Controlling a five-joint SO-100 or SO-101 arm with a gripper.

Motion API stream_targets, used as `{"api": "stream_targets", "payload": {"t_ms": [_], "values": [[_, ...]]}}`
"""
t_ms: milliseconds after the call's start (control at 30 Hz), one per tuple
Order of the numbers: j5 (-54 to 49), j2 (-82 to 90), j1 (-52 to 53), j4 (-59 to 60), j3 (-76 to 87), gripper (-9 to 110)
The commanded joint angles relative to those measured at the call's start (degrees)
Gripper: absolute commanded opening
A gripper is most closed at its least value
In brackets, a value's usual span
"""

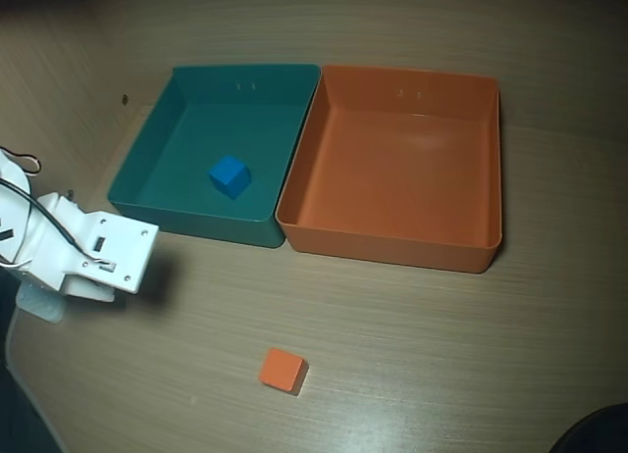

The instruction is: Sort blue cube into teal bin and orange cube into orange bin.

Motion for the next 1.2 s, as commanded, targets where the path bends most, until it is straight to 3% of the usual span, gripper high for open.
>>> {"api": "stream_targets", "payload": {"t_ms": [0,267,433,800,1167], "values": [[-0.44,-13.01,-0.09,-0.44,-16.79,1],[-0.62,-36.3,0.0,-0.44,-41.31,30],[-0.7,-47.46,-0.09,-0.53,-53.17,41],[-0.88,-68.47,1.93,-0.53,-75.32,42],[-0.88,-82.18,5.54,-0.53,-86.92,42]]}}
